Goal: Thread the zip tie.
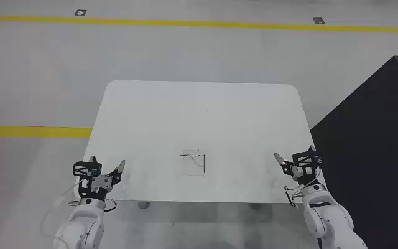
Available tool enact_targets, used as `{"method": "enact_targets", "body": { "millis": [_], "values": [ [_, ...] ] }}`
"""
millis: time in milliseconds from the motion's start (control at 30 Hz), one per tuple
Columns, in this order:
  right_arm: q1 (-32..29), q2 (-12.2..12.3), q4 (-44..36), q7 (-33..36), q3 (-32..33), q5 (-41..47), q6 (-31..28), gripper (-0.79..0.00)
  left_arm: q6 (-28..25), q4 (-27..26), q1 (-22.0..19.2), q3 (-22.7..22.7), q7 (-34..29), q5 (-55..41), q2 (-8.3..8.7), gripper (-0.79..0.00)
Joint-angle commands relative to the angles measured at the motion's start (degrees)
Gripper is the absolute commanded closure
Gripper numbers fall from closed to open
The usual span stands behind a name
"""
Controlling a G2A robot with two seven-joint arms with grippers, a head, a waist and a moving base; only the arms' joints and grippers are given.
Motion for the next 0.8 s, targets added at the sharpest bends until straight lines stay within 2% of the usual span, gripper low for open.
{"method": "enact_targets", "body": {
  "millis": [0, 400, 433, 500, 633, 767],
  "values": [
    [0.0, 0.0, 0.0, 0.0, 0.0, 0.0, 0.0, -0.785, 0.0, 0.0, 0.0, 0.0, 0.0, 0.0, 0.0, -0.667],
    [0.0, 0.0, 0.0, 0.0, 0.0, 0.0, 0.0, -0.785, 0.0, 0.0, 0.0, 0.0, 0.0, 0.0, 0.0, -0.664],
    [0.0, 0.0, -0.1, -0.1, -0.1, -0.2, -0.2, -0.785, 0.0, 0.0, 0.0, 0.0, 0.0, 0.0, 0.0, -0.785],
    [-0.2, 0.1, -0.9, -1.0, -0.2, -2.7, -1.5, -0.785, 0.0, 0.0, 0.0, 0.0, 0.0, 0.0, 0.0, -0.785],
    [0.8, 0.5, -4.9, 3.1, 0.8, 1.5, -10.4, -0.785, 0.0, 0.0, 0.0, 0.0, 0.0, 0.0, 0.0, -0.785],
    [4.1, 1.2, -8.0, 10.9, 1.0, 2.9, -21.2, -0.785, 0.0, 0.0, 0.0, 0.0, 0.0, 0.0, 0.0, -0.785]
  ]
}}
